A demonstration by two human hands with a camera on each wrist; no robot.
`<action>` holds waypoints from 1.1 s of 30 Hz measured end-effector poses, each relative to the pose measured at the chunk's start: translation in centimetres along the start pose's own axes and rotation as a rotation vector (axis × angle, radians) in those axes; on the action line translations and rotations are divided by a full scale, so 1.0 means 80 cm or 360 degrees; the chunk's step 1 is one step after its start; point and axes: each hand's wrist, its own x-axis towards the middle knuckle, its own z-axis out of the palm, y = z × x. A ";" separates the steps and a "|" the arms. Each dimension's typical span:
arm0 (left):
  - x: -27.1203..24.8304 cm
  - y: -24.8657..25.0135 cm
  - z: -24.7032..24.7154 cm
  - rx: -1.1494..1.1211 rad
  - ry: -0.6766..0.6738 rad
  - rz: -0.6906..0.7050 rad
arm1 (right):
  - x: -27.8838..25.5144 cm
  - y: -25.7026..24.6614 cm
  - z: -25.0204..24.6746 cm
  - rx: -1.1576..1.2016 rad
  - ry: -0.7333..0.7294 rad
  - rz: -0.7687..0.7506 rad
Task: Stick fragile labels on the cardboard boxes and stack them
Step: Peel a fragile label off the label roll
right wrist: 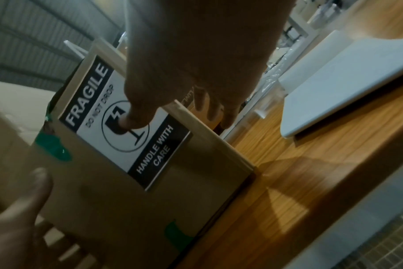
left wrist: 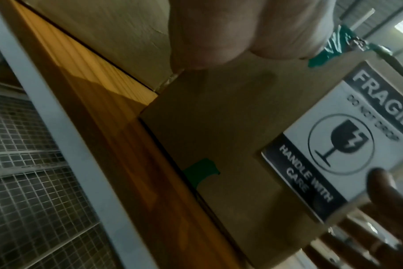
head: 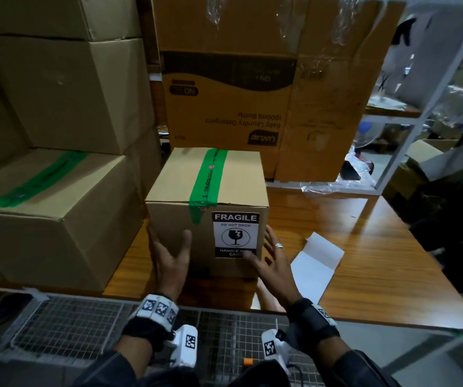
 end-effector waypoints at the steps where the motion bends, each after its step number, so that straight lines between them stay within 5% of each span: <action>1: 0.007 0.000 -0.004 -0.0052 -0.0047 0.0005 | 0.000 -0.006 0.000 0.0081 -0.0043 -0.0005; 9: 0.027 0.028 -0.015 -0.0244 -0.0363 0.0135 | 0.001 -0.044 -0.015 0.0316 0.0018 -0.0058; 15: 0.005 0.091 0.032 -0.0381 -0.0738 0.0209 | -0.010 -0.076 -0.089 0.0297 0.0218 -0.0162; 24: -0.006 0.120 0.203 -0.0250 -0.1157 0.0162 | 0.004 -0.080 -0.258 0.0144 0.0642 -0.0072; 33: -0.044 0.133 0.390 -0.0280 -0.1216 0.0036 | 0.063 -0.035 -0.413 0.0225 0.0917 0.0054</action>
